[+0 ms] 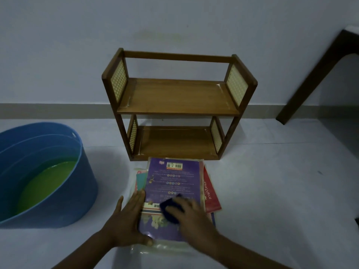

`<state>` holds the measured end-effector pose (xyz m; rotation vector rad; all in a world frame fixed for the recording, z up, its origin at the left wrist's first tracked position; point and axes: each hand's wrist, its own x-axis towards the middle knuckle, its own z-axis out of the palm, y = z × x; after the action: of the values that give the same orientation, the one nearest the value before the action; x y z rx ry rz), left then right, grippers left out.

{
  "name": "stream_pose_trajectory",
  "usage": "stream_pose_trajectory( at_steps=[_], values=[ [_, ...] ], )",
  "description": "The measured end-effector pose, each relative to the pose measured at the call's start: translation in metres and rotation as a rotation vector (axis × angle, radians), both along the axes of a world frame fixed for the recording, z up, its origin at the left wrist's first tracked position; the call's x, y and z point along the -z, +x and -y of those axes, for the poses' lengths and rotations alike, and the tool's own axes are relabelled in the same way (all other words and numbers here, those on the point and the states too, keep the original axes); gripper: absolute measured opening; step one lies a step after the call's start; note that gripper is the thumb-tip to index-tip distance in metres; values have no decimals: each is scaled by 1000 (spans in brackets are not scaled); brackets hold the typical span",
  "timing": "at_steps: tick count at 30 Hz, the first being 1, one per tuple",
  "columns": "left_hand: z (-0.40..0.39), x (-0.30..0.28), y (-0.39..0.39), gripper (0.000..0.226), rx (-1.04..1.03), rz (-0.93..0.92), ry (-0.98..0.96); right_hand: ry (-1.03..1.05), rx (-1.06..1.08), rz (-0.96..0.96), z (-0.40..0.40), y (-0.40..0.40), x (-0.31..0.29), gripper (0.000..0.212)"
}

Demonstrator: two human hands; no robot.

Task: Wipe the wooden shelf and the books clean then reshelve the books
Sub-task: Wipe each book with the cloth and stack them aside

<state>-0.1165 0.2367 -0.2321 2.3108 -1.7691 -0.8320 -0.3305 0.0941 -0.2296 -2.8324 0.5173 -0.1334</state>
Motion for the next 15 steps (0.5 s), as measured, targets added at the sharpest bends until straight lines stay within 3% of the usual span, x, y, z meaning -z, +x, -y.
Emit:
stream_pose_trajectory(
  at_steps=[4,7,9,11,13,15],
  values=[
    [-2,-10,3,139,185,152,55,67,465,-6,65,-27,-3,50],
    [1,-8,-12,114,360,258,-103,102,731,-31,96,-49,-2,50],
    [6,-4,-24,98,490,377,-60,165,718,-55,100,-54,4,46],
    [9,-1,-33,79,493,446,-73,258,549,-61,97,-56,11,43],
    [7,0,-35,51,538,530,-200,330,515,-97,101,-57,12,41],
    [2,-1,-29,48,585,571,-318,409,608,-145,110,-57,6,44]
  ],
)
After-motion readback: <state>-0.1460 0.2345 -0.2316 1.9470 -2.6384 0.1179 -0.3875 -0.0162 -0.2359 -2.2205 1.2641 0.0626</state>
